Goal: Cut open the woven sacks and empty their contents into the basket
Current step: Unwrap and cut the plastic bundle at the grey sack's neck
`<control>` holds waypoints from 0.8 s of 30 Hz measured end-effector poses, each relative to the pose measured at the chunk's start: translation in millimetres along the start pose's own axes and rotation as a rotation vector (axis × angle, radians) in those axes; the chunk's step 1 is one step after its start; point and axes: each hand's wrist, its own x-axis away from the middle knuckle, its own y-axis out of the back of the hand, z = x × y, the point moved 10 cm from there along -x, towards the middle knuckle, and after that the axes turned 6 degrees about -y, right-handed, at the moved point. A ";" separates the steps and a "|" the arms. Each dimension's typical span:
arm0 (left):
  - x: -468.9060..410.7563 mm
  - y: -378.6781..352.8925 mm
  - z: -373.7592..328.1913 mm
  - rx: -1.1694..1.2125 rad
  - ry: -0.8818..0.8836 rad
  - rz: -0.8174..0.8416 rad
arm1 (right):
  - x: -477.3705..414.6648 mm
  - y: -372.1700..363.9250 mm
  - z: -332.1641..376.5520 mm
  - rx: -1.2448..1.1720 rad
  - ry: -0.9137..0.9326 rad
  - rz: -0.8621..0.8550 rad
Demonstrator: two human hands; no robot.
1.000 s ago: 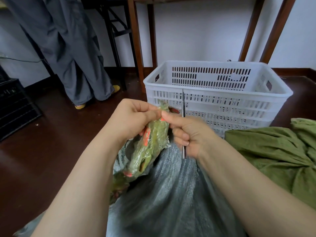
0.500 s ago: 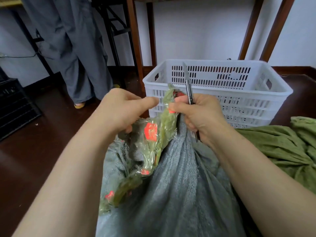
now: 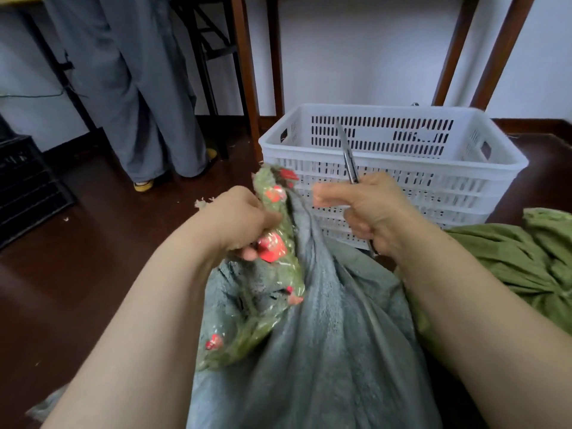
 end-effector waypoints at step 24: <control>-13.1 -14.8 30.8 0.678 0.119 -0.127 | -23.5 9.8 52.6 -0.055 0.232 -0.283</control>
